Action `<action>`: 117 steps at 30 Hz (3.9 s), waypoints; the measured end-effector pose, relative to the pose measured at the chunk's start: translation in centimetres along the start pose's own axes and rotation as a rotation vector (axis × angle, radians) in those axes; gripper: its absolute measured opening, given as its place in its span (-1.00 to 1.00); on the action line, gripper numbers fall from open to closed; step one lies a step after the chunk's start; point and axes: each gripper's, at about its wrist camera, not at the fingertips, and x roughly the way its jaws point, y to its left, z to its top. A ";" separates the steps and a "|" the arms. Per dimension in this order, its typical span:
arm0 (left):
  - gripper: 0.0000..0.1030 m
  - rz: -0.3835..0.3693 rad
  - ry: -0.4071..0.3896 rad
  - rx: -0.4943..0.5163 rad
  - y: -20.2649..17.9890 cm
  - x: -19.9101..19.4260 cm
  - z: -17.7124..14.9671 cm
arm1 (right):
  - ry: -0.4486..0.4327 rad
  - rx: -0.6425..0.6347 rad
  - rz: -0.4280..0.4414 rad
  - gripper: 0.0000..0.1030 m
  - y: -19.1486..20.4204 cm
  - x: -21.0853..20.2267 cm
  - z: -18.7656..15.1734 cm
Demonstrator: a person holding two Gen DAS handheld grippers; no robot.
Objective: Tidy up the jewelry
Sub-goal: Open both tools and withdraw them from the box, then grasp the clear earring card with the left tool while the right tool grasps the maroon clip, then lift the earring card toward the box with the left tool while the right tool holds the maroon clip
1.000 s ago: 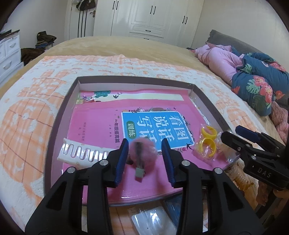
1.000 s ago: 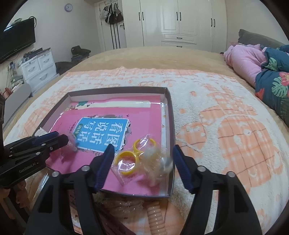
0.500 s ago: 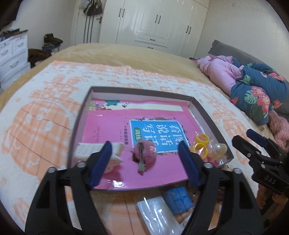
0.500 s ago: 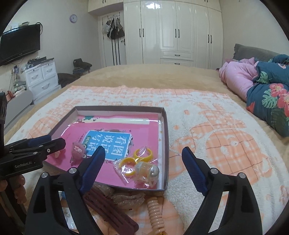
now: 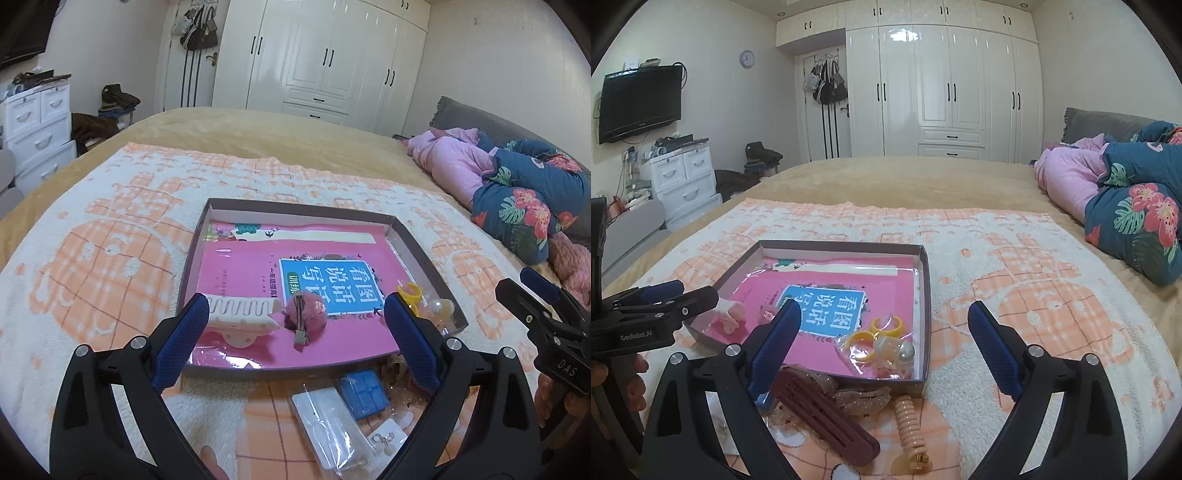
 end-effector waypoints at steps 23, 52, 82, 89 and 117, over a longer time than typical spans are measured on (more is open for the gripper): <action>0.78 0.008 -0.008 -0.024 1.3 -4.0 -2.4 | 0.004 -0.055 0.038 0.74 1.9 -4.5 -3.0; 0.78 -0.037 0.236 0.021 0.3 -1.4 -7.8 | 0.178 -0.174 0.020 0.68 3.6 -3.1 -7.3; -0.05 -0.134 0.309 0.033 -1.1 1.9 -7.9 | 0.340 -0.281 0.072 -0.40 4.5 3.5 -8.7; -0.09 -0.126 0.288 -0.002 0.3 0.6 -7.8 | 0.334 -0.217 0.171 -0.42 4.6 1.8 -8.6; -0.22 -0.071 0.151 0.000 1.1 -2.6 -5.2 | 0.234 -0.126 0.280 -0.42 5.1 -0.5 -6.0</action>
